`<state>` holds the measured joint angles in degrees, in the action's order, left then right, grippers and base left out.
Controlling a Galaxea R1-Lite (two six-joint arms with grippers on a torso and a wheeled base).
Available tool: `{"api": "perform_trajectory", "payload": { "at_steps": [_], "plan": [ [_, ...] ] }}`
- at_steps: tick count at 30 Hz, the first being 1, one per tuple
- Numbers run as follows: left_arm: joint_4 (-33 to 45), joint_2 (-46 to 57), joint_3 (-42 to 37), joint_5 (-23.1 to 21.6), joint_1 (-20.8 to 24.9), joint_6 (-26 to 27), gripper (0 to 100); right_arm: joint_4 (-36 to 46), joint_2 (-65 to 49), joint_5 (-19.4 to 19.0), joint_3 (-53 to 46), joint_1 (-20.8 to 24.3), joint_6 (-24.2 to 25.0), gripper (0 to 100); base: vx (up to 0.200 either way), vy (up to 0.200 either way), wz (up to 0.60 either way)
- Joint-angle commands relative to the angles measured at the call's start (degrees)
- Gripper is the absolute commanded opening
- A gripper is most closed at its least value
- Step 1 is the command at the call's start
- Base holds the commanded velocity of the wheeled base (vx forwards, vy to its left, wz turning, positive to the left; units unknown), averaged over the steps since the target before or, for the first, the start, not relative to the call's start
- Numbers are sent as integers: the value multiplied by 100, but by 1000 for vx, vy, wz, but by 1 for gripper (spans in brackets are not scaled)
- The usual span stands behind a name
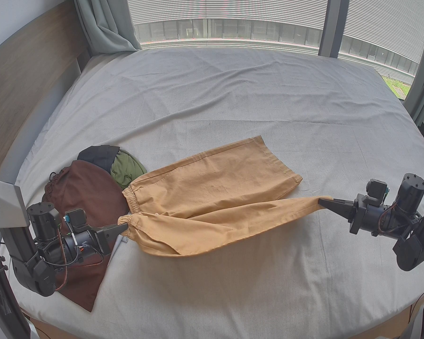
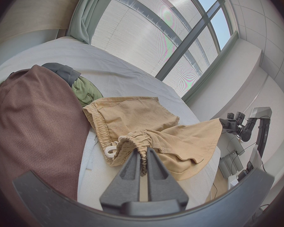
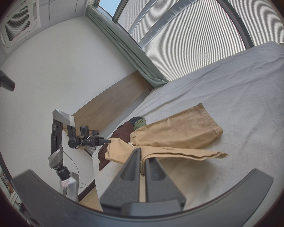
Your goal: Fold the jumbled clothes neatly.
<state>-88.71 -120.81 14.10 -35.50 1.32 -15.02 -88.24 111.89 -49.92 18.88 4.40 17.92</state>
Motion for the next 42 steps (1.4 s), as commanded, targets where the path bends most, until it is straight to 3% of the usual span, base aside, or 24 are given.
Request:
{"api": "perform_trajectory", "payload": {
  "at_steps": [1, 16, 29, 42],
  "plan": [
    [-6, -22, 13, 8, 0, 8, 0, -1, 0, 9, 353, -36, 177, 0, 0, 0, 0],
    [-6, -39, 216, 289, -17, -238, 0, -1, 694, 61, 1742, -27, 836, 0, 0, 0, 0],
    [-6, -48, 576, 500, 9, -827, 0, 87, 1248, 61, 2928, -9, 1267, 0, 0, 0, 0],
    [-6, -233, 752, 500, -35, -977, 0, 676, 1890, 70, 4326, 17, 1337, 0, 0, 0, 0]
  ]
}}
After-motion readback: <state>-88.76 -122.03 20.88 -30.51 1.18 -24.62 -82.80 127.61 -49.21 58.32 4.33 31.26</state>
